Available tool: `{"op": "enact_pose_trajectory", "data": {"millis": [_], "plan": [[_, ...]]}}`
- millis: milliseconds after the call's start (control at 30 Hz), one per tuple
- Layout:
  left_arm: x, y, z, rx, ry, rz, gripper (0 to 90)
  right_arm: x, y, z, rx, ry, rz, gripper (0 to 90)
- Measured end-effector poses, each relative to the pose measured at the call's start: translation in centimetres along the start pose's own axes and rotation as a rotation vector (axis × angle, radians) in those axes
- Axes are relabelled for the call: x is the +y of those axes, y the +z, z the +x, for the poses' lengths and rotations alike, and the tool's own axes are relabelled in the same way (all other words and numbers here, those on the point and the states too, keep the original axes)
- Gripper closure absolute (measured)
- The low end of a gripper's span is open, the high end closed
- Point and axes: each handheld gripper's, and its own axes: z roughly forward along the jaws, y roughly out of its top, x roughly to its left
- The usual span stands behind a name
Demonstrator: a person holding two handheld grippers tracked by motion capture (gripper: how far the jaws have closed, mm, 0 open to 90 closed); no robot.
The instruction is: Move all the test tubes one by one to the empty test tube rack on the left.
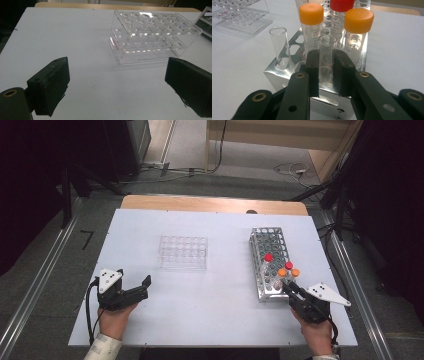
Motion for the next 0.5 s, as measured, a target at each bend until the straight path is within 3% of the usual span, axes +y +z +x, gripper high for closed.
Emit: {"op": "enact_pose_trajectory", "data": {"millis": [500], "plan": [[0.0,0.0,-0.2,0.003,0.011,-0.003,6.4,2.1,-2.8,0.2,-0.005,0.017,-0.115,73.3]]}}
